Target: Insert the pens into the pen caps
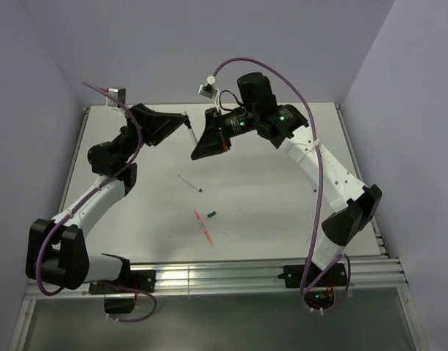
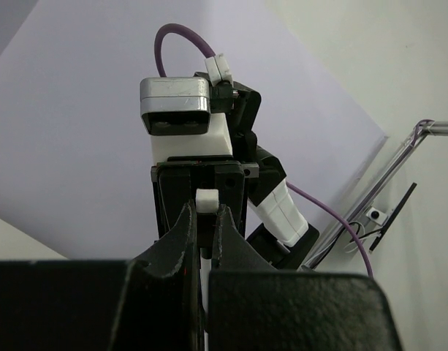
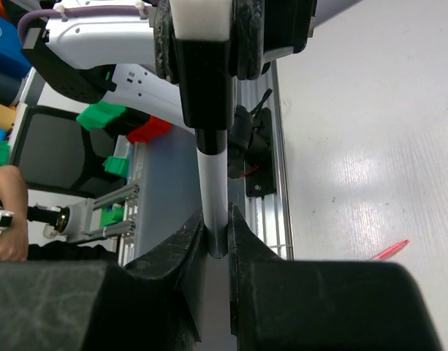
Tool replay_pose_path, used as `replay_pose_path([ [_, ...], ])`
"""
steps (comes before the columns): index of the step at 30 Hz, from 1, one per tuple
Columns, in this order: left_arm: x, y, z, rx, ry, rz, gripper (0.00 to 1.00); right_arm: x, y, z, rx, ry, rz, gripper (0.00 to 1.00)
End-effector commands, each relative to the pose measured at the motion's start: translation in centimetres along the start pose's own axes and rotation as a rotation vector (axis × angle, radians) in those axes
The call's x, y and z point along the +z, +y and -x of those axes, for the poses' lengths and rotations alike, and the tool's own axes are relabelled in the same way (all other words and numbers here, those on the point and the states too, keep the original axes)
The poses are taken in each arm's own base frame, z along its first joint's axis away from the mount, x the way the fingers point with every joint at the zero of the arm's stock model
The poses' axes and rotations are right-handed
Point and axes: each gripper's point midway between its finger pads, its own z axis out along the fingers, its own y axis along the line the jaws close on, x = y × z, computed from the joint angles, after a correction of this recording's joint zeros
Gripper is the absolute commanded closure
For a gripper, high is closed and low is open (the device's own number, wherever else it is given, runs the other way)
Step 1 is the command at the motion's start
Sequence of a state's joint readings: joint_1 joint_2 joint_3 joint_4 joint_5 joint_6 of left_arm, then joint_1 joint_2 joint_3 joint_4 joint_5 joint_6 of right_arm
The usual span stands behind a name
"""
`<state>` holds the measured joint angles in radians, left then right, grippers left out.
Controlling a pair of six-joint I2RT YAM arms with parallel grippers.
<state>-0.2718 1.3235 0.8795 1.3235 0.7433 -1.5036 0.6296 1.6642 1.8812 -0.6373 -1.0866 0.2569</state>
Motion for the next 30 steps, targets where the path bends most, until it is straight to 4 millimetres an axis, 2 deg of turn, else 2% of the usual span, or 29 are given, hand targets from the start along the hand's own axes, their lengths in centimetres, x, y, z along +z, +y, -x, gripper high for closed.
replay_pose_path([
  [1,-4.5,-6.5,-10.2,0.360,0.419,-0.385,1.00,-4.1,4.5,11.1,-0.438,-0.342,-0.071,1.00],
  [5,-4.2,-6.4,-10.0,0.357,0.412,-0.380,1.00,-3.8,4.2,10.7,-0.420,-0.331,-0.062,1.00],
  [11,-2.2,-5.5,-7.1,0.336,0.355,-0.328,1.00,-3.0,1.8,8.3,-0.347,-0.280,-0.078,1.00],
  [12,-2.0,-5.3,-6.7,0.342,0.350,-0.322,1.00,-3.0,1.3,7.5,-0.337,-0.268,-0.092,0.90],
  [14,-1.6,-5.0,-6.1,0.346,0.344,-0.317,1.00,-3.1,0.8,7.0,-0.332,-0.268,-0.118,0.78],
  [15,-1.5,-4.9,-6.0,0.349,0.343,-0.315,1.00,-3.2,0.6,6.6,-0.329,-0.264,-0.129,0.62],
  [17,-1.3,-4.5,-5.5,0.349,0.335,-0.303,1.00,-3.6,0.4,6.3,-0.318,-0.271,-0.161,0.43],
  [19,-1.3,-4.4,-5.3,0.360,0.331,-0.301,1.00,-3.8,0.2,6.0,-0.305,-0.271,-0.175,0.29],
  [20,-1.3,-4.1,-5.1,0.357,0.327,-0.294,1.00,-4.0,0.3,5.9,-0.303,-0.272,-0.179,0.25],
  [26,-1.3,-4.1,-4.7,0.361,0.301,-0.296,1.00,-4.3,-0.1,5.3,-0.252,-0.249,-0.141,0.31],
  [30,-1.0,-4.0,-3.6,0.366,0.257,-0.285,1.00,-3.8,-0.6,3.9,-0.197,-0.222,-0.122,0.31],
])
